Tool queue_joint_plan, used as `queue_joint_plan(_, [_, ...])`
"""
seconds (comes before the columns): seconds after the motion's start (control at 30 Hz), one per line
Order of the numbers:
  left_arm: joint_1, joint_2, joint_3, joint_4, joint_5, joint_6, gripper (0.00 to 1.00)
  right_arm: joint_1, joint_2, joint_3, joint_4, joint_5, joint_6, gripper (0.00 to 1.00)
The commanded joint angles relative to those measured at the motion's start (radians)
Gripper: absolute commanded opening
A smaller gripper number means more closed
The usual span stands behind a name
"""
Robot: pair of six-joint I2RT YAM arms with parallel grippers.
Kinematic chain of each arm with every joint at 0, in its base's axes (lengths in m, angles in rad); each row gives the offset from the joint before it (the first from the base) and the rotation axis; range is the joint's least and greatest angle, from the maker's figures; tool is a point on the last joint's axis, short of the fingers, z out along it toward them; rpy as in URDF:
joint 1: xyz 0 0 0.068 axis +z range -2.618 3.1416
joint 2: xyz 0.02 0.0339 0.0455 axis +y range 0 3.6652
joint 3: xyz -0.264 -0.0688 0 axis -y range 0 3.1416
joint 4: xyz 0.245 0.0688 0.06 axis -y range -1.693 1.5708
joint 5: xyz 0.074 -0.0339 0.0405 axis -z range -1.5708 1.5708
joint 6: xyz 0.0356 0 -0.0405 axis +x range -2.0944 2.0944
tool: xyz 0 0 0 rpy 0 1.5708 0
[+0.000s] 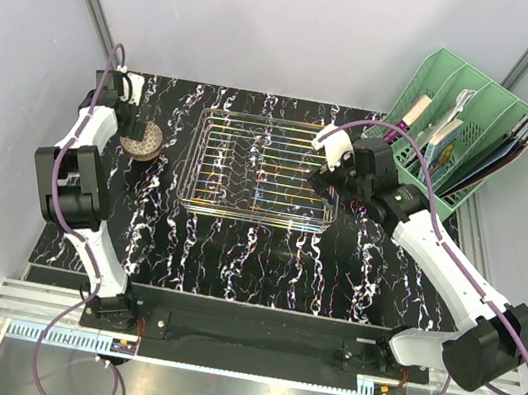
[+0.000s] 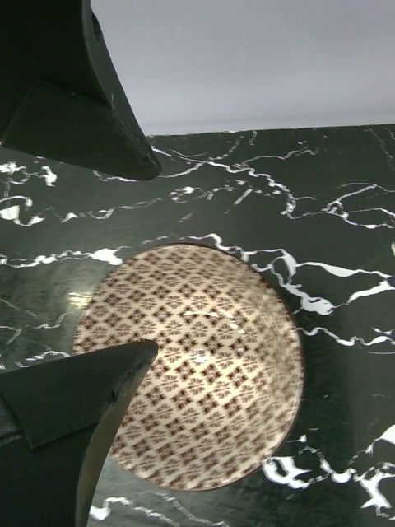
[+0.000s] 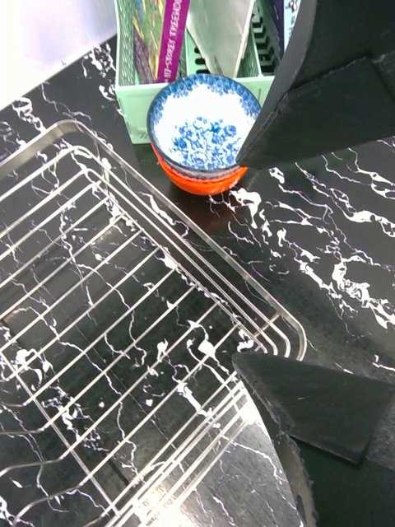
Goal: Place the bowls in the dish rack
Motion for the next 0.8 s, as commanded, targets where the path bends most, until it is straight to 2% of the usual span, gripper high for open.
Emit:
queue_joint_plan(0.0, [0.007,0.041,0.086,0.013,0.014,-0.014,0.74,0.009,-0.041,-0.016,0.034,-0.021,0.017,1.0])
queue_joint_plan(0.07, [0.007,0.053,0.098,0.01,0.016,-0.022,0.72,0.008,-0.045,-0.02,0.036,-0.045,0.02,1.0])
queue_joint_plan(0.1, [0.007,0.059,0.105,0.008,0.016,-0.023,0.67,0.009,-0.046,-0.022,0.039,-0.047,0.022,0.99])
queue_joint_plan(0.3, [0.007,0.079,0.106,0.008,0.002,-0.014,0.6,0.009,-0.045,-0.029,0.043,-0.053,0.028,1.0])
queue_joint_plan(0.33, [0.007,0.081,0.103,0.008,-0.001,-0.011,0.54,0.009,-0.042,-0.028,0.045,-0.055,0.031,1.0])
queue_joint_plan(0.4, [0.007,0.087,0.098,0.01,-0.002,-0.009,0.53,0.009,-0.037,-0.025,0.045,-0.056,0.033,1.0])
queue_joint_plan(0.43, [0.007,0.09,0.098,0.01,-0.004,-0.006,0.47,0.009,-0.035,-0.023,0.043,-0.058,0.034,1.0])
queue_joint_plan(0.57, [0.007,0.104,0.095,0.013,-0.01,-0.002,0.44,0.009,-0.034,-0.017,0.043,-0.059,0.034,1.0])
queue_joint_plan(0.7, [0.007,0.113,0.097,0.016,-0.015,0.0,0.3,0.009,-0.031,-0.017,0.043,-0.058,0.036,1.0])
queue_joint_plan(0.77, [0.007,0.113,0.097,0.016,-0.015,0.0,0.18,0.009,-0.029,-0.019,0.042,-0.058,0.036,1.0])
